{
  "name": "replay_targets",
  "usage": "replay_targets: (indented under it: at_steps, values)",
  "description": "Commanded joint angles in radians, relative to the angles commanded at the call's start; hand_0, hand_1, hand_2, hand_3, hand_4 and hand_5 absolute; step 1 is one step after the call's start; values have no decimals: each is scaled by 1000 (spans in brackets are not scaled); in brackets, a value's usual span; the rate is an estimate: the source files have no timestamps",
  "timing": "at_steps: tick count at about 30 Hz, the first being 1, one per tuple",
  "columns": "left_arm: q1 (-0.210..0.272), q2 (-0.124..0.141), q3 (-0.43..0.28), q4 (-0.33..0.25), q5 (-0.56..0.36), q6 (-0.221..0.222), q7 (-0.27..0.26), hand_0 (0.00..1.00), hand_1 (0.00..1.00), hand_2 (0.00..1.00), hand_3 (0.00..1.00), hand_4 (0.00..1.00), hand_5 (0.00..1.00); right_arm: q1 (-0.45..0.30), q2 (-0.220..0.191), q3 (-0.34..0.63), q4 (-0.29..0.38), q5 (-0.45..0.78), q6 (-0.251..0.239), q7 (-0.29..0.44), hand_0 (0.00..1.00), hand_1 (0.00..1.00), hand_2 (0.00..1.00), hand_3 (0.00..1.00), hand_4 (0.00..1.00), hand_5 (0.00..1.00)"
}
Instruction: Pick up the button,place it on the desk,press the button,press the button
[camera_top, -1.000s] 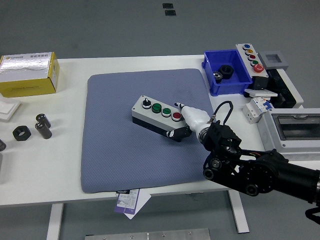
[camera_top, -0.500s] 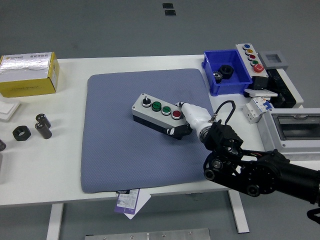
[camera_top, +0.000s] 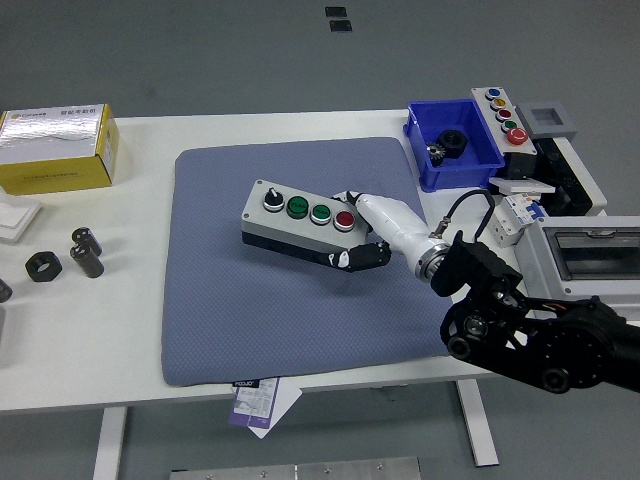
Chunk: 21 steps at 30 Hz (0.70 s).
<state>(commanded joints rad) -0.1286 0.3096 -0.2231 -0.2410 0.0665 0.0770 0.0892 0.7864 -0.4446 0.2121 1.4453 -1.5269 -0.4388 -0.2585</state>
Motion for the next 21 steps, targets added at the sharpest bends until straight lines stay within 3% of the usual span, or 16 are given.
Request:
replay_targets:
  at_steps: [2, 6, 7, 8, 13, 14, 19, 20, 21]
  values:
    - [-2, 0, -5, 0, 8, 0, 0, 690, 632, 555, 603, 665, 215, 23, -46, -47, 26, 11, -23, 67, 534, 516, 443, 301, 283, 2]
    - [-6, 0, -19, -3, 26, 0, 0, 690, 632, 555, 603, 665, 215, 62, -88, -126, 43, 19, -43, 160, 534, 516, 443, 301, 283, 2]
    - [-7, 0, -21, -3, 30, 0, 0, 690, 632, 555, 603, 665, 215, 70, -93, -143, 44, 14, -32, 179, 534, 516, 443, 301, 283, 2]
    - [-9, 0, -25, -4, 35, 0, 0, 690, 631, 555, 603, 665, 215, 80, -97, -149, 47, 3, -8, 202, 616, 538, 459, 320, 277, 2]
    - [-10, 0, -32, -5, 46, 0, 0, 690, 631, 555, 603, 665, 215, 87, -102, -149, 56, -25, 54, 234, 616, 538, 459, 320, 277, 2]
    - [-10, 0, -32, -5, 46, 0, 0, 690, 632, 555, 602, 666, 219, 86, -101, -149, 55, -21, 60, 236, 679, 592, 526, 445, 272, 2]
    - [-8, -1, -29, -5, 43, 0, 1, 690, 632, 555, 602, 666, 219, 73, -100, -153, 47, 8, 69, 230, 679, 592, 526, 445, 272, 2]
    - [-8, -2, -28, -4, 41, 0, 1, 690, 632, 555, 602, 666, 218, 69, -100, -155, 43, 19, 75, 224, 671, 664, 655, 660, 193, 2]
    - [-7, -2, -27, -4, 41, 0, 1, 690, 632, 555, 602, 666, 218, 66, -100, -156, 41, 30, 80, 219, 671, 664, 655, 660, 193, 2]
